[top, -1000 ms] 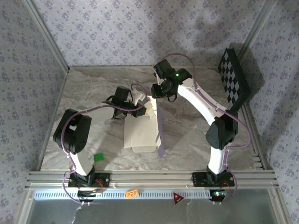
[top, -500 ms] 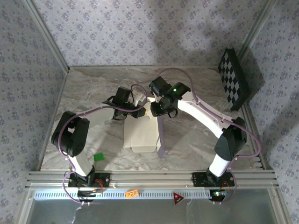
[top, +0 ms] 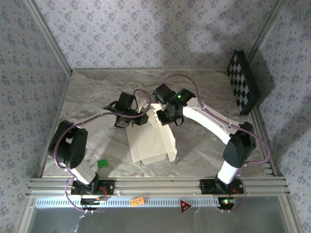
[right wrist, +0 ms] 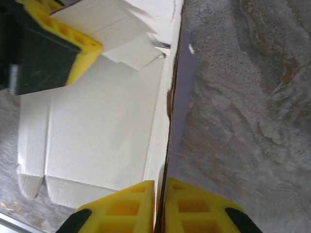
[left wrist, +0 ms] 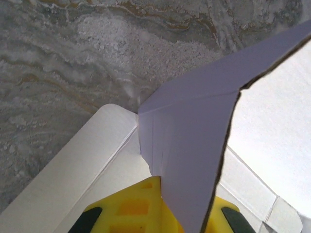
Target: Fold the paper box
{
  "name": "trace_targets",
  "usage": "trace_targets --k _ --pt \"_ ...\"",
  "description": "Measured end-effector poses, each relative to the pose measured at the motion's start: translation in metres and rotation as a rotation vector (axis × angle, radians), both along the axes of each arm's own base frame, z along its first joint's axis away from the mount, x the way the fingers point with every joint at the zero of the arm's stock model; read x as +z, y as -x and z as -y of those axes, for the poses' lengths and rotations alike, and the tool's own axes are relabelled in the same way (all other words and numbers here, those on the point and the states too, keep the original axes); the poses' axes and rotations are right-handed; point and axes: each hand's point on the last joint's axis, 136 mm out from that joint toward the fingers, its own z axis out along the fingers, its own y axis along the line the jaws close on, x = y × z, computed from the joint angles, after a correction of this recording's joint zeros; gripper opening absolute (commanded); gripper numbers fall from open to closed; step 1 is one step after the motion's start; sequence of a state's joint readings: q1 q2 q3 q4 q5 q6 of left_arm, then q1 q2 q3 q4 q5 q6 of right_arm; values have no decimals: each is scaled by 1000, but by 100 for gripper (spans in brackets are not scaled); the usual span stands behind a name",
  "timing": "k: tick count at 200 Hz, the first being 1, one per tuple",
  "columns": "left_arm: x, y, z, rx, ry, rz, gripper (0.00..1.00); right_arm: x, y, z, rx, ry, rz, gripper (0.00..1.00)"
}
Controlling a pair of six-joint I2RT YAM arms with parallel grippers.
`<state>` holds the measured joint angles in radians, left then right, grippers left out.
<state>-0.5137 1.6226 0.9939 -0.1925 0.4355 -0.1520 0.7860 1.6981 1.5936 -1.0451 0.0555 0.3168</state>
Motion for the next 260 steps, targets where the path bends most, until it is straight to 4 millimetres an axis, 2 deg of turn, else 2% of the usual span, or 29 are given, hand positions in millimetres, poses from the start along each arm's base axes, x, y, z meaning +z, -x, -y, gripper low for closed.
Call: trace_targets --k 19,83,110,132,144,161,191,227,260 --pt "1 5 -4 4 -10 -8 6 -2 -3 3 32 27 11 3" --pt "3 16 -17 23 -50 -15 8 -4 -19 2 240 123 70 0" --pt "0 17 -21 34 -68 -17 18 -5 -22 1 305 155 108 0" --pt "-13 28 -33 60 -111 -59 27 -6 -24 3 317 173 125 0" --pt "-12 31 -37 71 -120 -63 32 -6 -25 3 321 180 131 0" --pt "2 31 -38 85 -107 -34 36 -6 -26 3 324 179 134 0" --pt "38 27 -39 95 -63 45 45 -9 -24 4 331 186 126 0" --pt "81 8 -40 118 -14 144 52 -10 -23 3 334 185 126 0" --pt "105 -12 -36 102 -5 195 55 -10 -22 2 336 185 126 0"
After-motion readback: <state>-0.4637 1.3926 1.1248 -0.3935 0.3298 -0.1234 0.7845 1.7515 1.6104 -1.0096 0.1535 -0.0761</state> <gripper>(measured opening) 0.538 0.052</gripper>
